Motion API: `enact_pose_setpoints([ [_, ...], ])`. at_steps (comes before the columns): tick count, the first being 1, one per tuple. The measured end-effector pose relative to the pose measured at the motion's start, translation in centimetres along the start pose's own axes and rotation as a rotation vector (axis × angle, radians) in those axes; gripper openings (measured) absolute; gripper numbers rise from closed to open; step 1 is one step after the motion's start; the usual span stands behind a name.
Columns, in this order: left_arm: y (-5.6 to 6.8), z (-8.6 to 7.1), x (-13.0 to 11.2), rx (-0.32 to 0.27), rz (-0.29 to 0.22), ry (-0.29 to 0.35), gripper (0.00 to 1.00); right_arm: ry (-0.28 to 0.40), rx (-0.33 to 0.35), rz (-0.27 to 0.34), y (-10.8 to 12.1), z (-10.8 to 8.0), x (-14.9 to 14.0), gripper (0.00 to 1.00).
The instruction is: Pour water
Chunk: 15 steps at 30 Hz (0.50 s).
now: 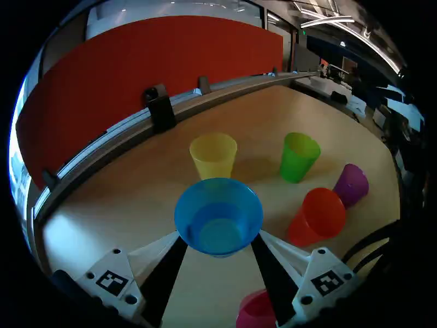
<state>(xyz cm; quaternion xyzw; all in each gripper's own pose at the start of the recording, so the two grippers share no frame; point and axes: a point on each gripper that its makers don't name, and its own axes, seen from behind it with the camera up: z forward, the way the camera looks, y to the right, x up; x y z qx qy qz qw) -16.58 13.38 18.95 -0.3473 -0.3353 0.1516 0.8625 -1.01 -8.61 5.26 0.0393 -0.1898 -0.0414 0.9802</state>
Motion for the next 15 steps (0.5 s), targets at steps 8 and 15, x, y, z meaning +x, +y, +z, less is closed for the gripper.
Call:
enact_pose_setpoints([
  [8, 0.2, -2.2, 2.3, 0.027, -0.023, 0.050, 0.78, 0.022, 0.010, -0.004, -0.3, -0.2, 0.7, 1.00],
  [15, 0.4, -4.7, 3.5, 0.068, -0.040, 0.074, 0.78, 0.039, 0.026, -0.002, -0.6, -0.4, 0.8, 1.00],
])
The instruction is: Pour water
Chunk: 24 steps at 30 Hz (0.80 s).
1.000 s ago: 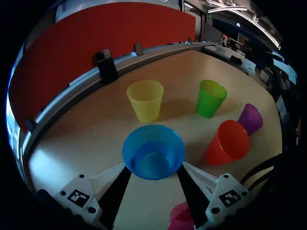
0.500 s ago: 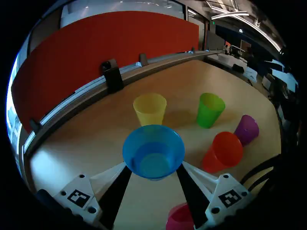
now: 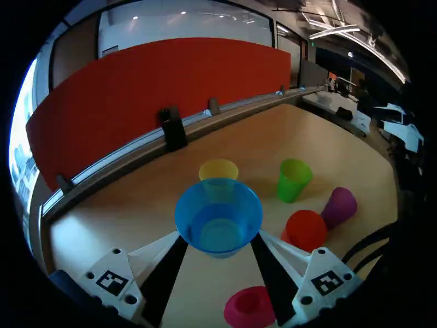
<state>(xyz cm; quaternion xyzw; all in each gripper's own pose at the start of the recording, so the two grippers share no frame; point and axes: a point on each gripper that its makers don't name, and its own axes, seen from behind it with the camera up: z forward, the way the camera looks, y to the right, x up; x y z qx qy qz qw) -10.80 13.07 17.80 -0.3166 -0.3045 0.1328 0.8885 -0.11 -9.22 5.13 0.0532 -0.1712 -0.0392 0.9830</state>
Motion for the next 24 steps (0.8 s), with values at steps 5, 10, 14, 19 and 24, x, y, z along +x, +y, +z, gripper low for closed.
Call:
enact_pose_setpoints([
  [5, 0.1, -1.9, 0.5, 0.034, -0.017, 0.008, 0.78, 0.005, 0.018, -0.003, -0.1, -0.2, 0.0, 1.00],
  [10, 0.3, -4.1, 0.9, 0.072, -0.034, 0.015, 0.78, 0.013, 0.043, -0.009, -0.3, -0.6, 0.2, 1.00],
  [14, 0.5, -5.8, 1.2, 0.104, -0.049, 0.024, 0.78, 0.017, 0.061, -0.012, -0.3, -0.7, 0.2, 1.00],
  [19, 1.0, -7.7, 1.3, 0.134, -0.067, 0.031, 0.78, 0.019, 0.085, -0.013, -0.5, -0.7, 0.0, 1.00],
  [24, 1.7, -9.4, 0.9, 0.161, -0.088, 0.032, 0.78, 0.013, 0.111, -0.020, -0.8, -0.4, -0.6, 1.00],
])
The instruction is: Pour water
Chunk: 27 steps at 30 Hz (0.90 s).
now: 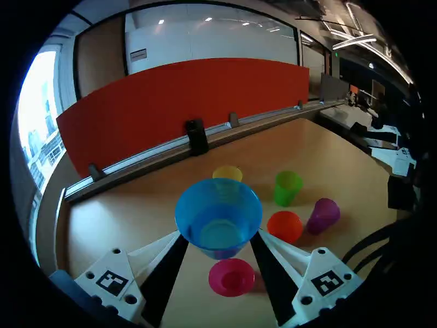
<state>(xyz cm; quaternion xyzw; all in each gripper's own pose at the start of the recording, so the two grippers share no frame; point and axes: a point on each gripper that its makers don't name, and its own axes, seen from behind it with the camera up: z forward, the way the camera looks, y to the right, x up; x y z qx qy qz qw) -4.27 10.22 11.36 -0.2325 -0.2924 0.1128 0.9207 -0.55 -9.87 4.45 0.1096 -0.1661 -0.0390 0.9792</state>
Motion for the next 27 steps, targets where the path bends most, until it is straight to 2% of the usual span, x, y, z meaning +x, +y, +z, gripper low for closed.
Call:
enact_pose_setpoints([
  [17, 0.5, -5.4, -1.8, 0.096, -0.082, 0.008, 0.78, -0.026, 0.137, -0.081, -1.5, 3.7, -0.6, 1.00],
  [27, 0.8, -8.2, -3.0, 0.138, -0.132, 0.007, 0.78, -0.077, 0.226, -0.133, -2.7, 7.0, -2.1, 1.00],
])
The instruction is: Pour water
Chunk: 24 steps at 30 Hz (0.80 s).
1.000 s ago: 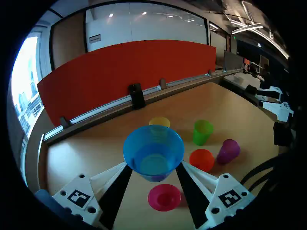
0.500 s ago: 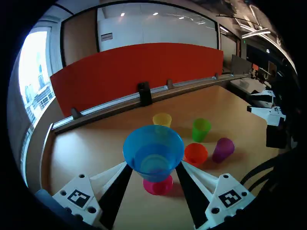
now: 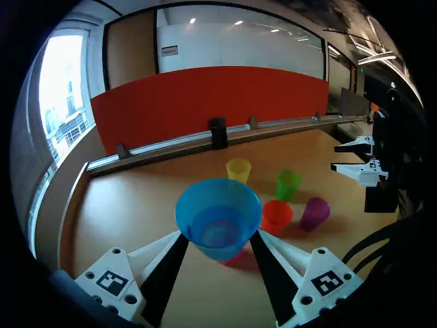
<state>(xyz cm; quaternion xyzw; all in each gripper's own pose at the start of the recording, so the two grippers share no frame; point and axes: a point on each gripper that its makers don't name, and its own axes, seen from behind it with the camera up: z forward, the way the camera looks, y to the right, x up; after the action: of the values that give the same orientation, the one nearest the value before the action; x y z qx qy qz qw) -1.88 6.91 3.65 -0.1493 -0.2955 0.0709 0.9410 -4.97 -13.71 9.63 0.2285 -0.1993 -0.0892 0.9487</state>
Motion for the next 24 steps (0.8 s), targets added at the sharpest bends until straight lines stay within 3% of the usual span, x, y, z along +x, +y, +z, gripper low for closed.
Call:
enact_pose_setpoints([
  [12, -0.5, -2.4, -1.1, 0.038, -0.046, 0.000, 0.78, -0.083, 0.070, -0.051, -0.3, 5.2, -3.0, 1.00],
  [24, -0.9, -3.7, -1.6, 0.057, -0.053, -0.002, 0.78, -0.185, 0.109, -0.049, -1.0, 8.5, -6.9, 1.00],
])
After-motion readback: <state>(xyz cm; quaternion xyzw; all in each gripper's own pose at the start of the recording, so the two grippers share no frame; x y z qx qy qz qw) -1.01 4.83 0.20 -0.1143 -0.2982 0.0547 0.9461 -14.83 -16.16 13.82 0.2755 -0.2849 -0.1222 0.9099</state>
